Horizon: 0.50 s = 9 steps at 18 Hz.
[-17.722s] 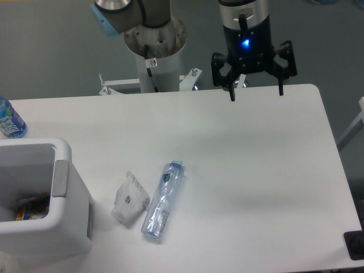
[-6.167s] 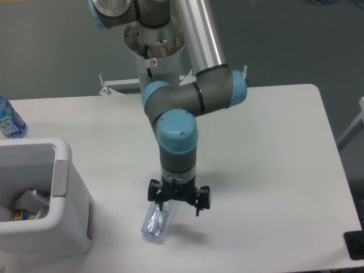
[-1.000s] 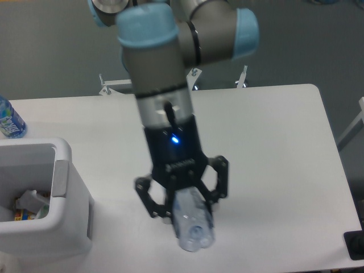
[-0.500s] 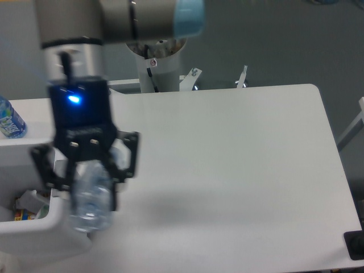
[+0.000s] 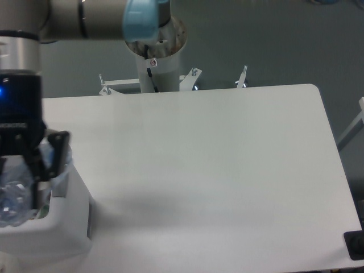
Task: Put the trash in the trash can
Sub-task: 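Lower the bottle into the bin and open the gripper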
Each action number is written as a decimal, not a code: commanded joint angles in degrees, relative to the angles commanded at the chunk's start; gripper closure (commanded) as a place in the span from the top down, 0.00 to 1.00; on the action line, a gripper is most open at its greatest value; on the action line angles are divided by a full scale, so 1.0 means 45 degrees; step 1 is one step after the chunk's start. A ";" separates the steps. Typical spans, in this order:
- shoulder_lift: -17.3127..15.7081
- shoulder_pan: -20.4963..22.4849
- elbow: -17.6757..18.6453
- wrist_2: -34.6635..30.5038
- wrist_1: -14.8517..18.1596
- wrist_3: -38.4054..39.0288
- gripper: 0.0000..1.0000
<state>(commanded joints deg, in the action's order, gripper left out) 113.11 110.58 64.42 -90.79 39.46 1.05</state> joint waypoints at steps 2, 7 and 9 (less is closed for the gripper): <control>0.0254 -0.0157 0.0058 -0.0020 0.0000 0.0020 0.57; 0.0607 -0.0275 0.0136 -0.0020 0.0000 0.0000 0.75; 0.0549 -0.0275 0.0273 -0.0039 0.0019 0.0000 1.00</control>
<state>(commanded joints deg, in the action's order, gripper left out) 115.58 109.34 65.65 -90.97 39.55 1.05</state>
